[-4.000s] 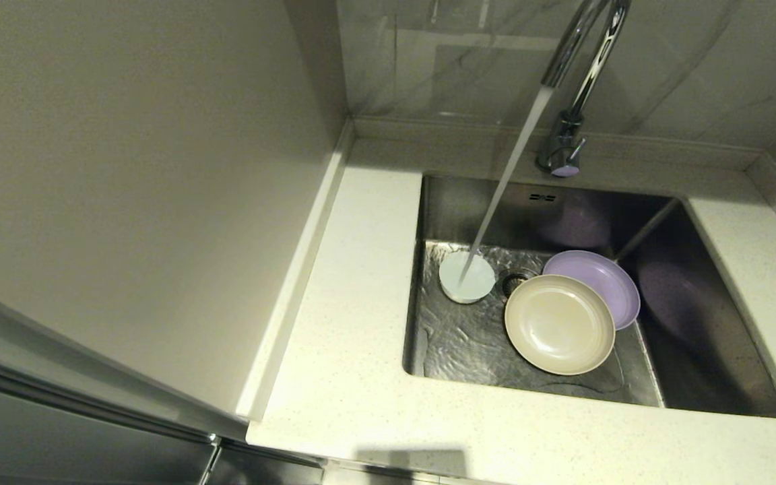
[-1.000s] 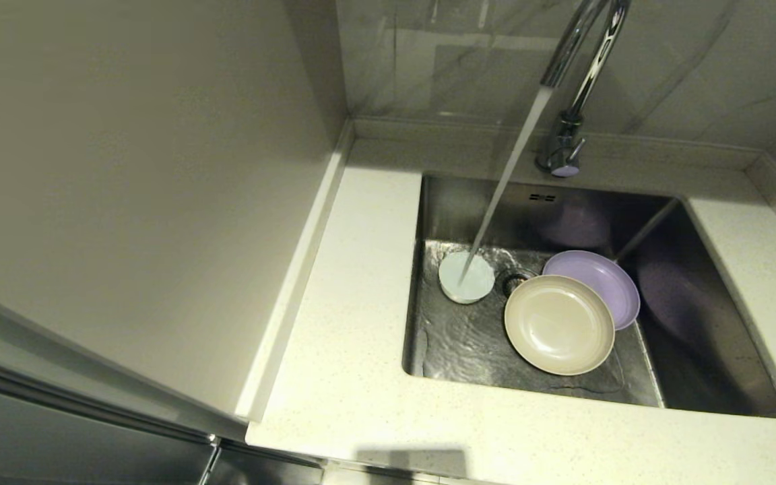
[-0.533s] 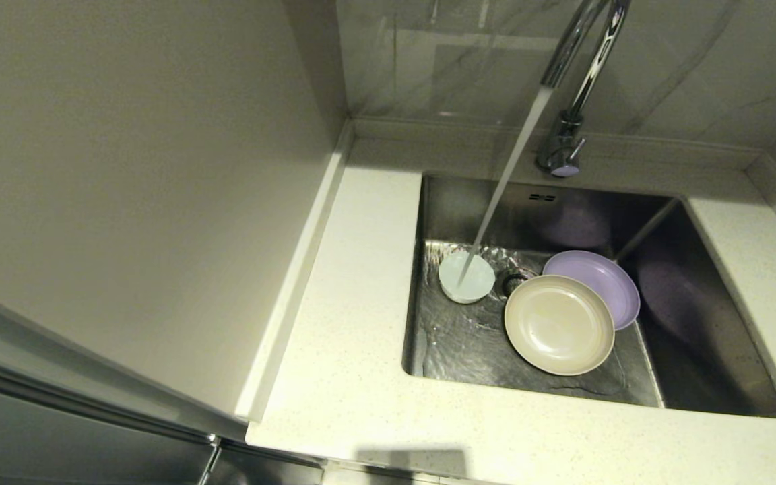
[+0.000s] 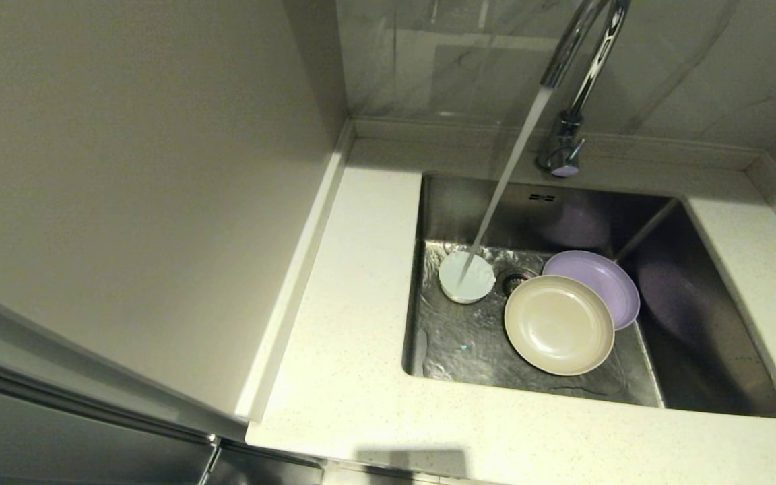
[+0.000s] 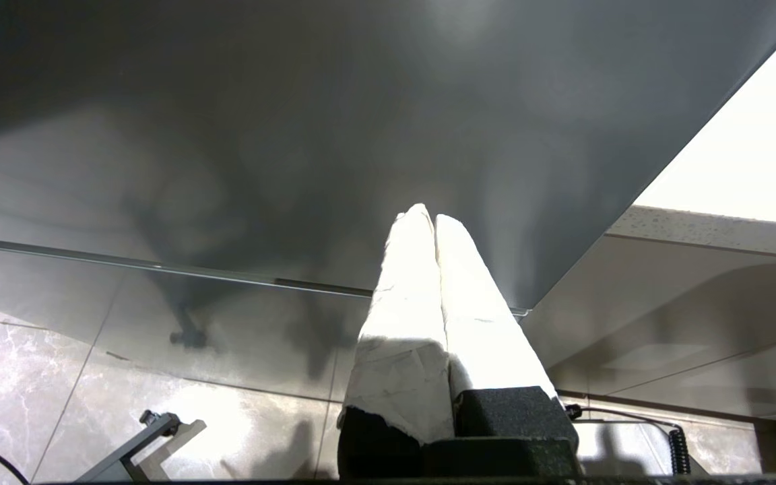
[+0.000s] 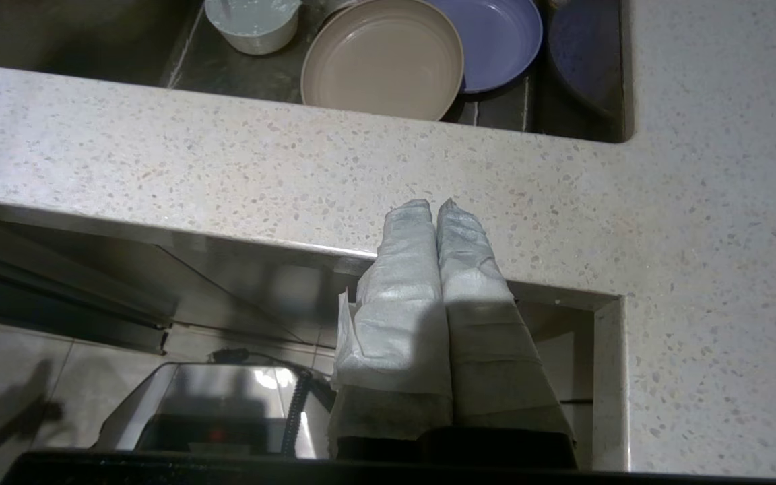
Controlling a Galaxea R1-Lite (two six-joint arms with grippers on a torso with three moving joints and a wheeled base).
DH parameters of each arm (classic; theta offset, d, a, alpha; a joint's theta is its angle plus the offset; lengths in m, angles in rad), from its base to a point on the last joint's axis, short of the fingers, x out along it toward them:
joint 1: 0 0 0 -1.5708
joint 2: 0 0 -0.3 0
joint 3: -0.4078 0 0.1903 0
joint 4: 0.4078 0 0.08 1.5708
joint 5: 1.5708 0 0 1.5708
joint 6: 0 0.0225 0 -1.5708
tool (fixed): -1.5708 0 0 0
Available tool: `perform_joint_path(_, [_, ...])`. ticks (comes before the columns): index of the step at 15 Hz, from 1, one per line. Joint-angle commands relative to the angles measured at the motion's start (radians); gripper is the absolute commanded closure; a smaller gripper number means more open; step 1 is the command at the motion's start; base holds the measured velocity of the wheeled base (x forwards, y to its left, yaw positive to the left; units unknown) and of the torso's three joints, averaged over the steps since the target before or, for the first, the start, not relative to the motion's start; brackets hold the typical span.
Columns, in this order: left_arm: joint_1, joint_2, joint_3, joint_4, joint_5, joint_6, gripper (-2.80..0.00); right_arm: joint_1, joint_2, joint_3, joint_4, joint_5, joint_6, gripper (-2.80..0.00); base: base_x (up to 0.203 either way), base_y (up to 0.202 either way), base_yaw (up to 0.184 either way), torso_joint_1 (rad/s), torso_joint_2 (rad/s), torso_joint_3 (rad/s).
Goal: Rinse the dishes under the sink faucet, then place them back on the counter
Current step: Turn off the faucet
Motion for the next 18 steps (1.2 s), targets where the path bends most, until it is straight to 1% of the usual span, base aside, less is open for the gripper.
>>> perform_joint_path(1, [0.0, -0.002, 0.0, 0.0, 0.0, -0.001, 0.0, 0.0, 0.053, -0.079, 0.02, 0.017, 0.0, 0.0, 0.0, 0.0, 0.0, 0.0, 0.0, 0.0])
perform_joint_path(3, [0.0, -0.002, 0.0, 0.0, 0.0, -0.001, 0.0, 0.001, 0.13, -0.155, 0.027, 0.068, -0.001, 0.0, 0.0, 0.0, 0.0, 0.0, 0.0, 0.0])
perform_joint_path(5, [0.0, -0.002, 0.0, 0.0, 0.0, -0.001, 0.0, 0.002, 0.255, -0.26, 0.063, 0.101, -0.003, 0.0, 0.0, 0.0, 0.0, 0.0, 0.0, 0.0])
perform_joint_path(7, [0.0, -0.002, 0.0, 0.0, 0.0, -0.001, 0.0, 0.002, 0.436, -0.421, 0.145, 0.124, -0.028, 0.0, 0.0, 0.0, 0.0, 0.0, 0.0, 0.0])
perform_joint_path(10, [0.0, -0.002, 0.0, 0.0, 0.0, -0.001, 0.0, 0.003, 0.775, -0.758, 0.314, 0.138, -0.042, 0.0, 0.0, 0.0, 0.0, 0.0, 0.0, 0.0])
perform_joint_path(12, [0.0, -0.002, 0.0, 0.0, 0.0, -0.001, 0.0, 0.005, 1.016, -0.987, 0.407, 0.144, -0.013, 0.0, 0.0, 0.0, 0.0, 0.0, 0.0, 0.0])
perform_joint_path(15, [0.0, -0.002, 0.0, 0.0, 0.0, -0.001, 0.0, 0.008, 1.362, -1.363, 0.481, 0.171, 0.038, 0.0, 0.0, 0.0, 0.0, 0.0, 0.0, 0.0])
perform_joint_path(18, [0.0, -0.002, 0.0, 0.0, 0.0, -0.001, 0.0, 0.008, 1.647, -1.691, 0.513, 0.251, 0.062, 0.0, 0.0, 0.0, 0.0, 0.0, 0.0, 0.0])
